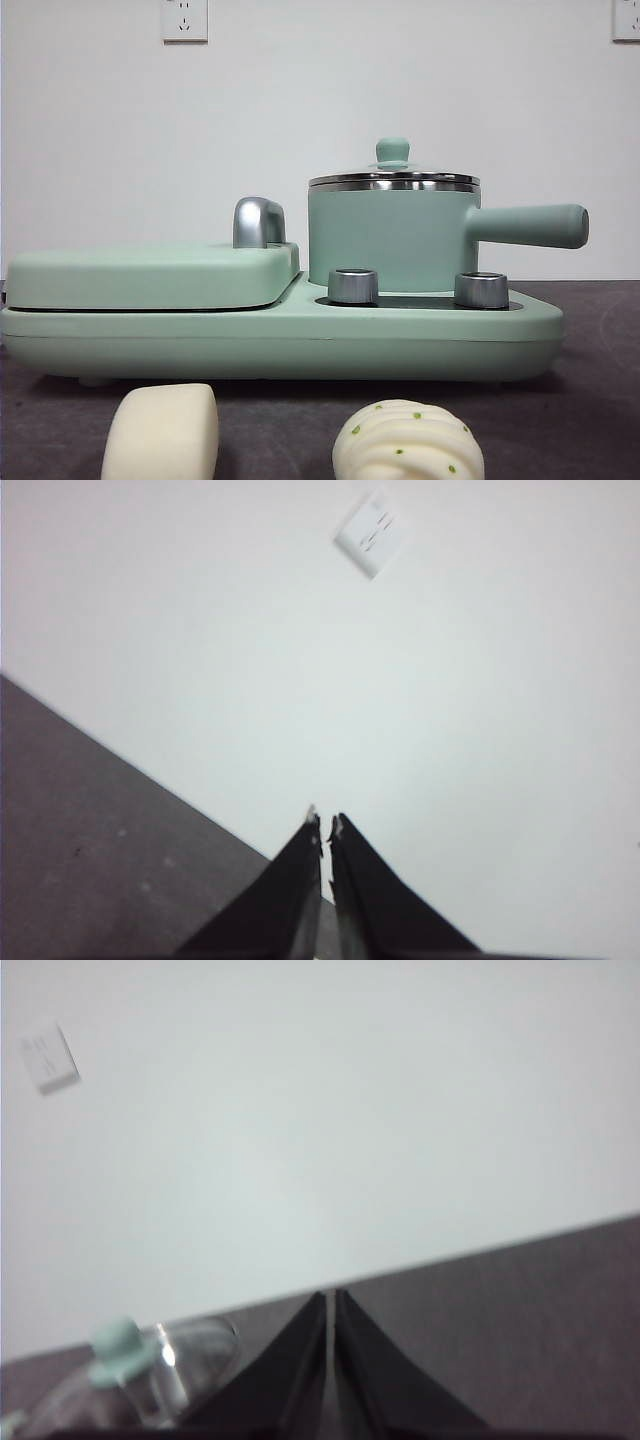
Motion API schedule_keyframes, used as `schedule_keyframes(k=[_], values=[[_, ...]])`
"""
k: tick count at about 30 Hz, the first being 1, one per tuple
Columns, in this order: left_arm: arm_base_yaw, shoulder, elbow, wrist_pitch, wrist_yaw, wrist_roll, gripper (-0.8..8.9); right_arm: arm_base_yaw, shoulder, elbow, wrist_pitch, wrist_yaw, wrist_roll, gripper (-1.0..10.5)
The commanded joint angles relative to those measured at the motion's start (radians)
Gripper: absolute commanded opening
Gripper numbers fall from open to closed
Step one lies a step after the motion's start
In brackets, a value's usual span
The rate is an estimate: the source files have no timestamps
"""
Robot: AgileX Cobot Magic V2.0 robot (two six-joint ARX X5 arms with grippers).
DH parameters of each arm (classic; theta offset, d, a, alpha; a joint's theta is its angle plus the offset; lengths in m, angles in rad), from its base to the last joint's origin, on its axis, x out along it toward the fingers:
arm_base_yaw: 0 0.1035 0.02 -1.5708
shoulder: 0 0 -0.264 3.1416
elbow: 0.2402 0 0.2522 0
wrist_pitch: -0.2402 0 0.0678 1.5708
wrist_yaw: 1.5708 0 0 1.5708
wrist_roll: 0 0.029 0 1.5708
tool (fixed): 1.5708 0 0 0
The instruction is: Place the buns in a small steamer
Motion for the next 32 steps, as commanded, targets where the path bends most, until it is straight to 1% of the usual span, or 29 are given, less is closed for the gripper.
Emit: schedule_keyframes(k=[1,4,8,10,13,16,19,26,29,32], values=[[0.001,0.005,0.051,-0.027,0.002,-0.005,0.16,0.0,0.015,0.083,-0.043,0.008,0.015,0.1],[0.001,0.032,0.132,-0.105,0.002,0.039,0.16,0.0,0.055,0.19,-0.128,0.006,0.012,0.1],[0.001,0.096,0.262,-0.223,0.002,0.094,0.16,0.0,0.13,0.318,-0.177,-0.009,0.0,0.1],[0.001,0.139,0.338,-0.29,0.005,0.116,0.16,0.0,0.182,0.394,-0.206,-0.028,-0.016,0.1],[0.001,0.215,0.455,-0.391,0.028,0.156,0.16,0.0,0.259,0.496,-0.267,-0.033,-0.025,0.1],[0.001,0.301,0.559,-0.451,0.068,0.203,0.16,0.0,0.346,0.589,-0.315,-0.076,-0.042,0.1],[0.0,0.393,0.645,-0.479,0.118,0.256,0.16,0.0,0.427,0.663,-0.351,-0.124,-0.051,0.1],[-0.012,0.624,0.819,-0.572,0.239,0.363,0.16,0.0,0.625,0.803,-0.435,-0.257,-0.138,0.1],[-0.037,0.721,0.89,-0.631,0.272,0.414,0.16,0.005,0.695,0.838,-0.463,-0.286,-0.184,0.1],[-0.077,0.808,0.951,-0.668,0.3,0.484,0.16,0.033,0.75,0.86,-0.488,-0.286,-0.243,0.1]])
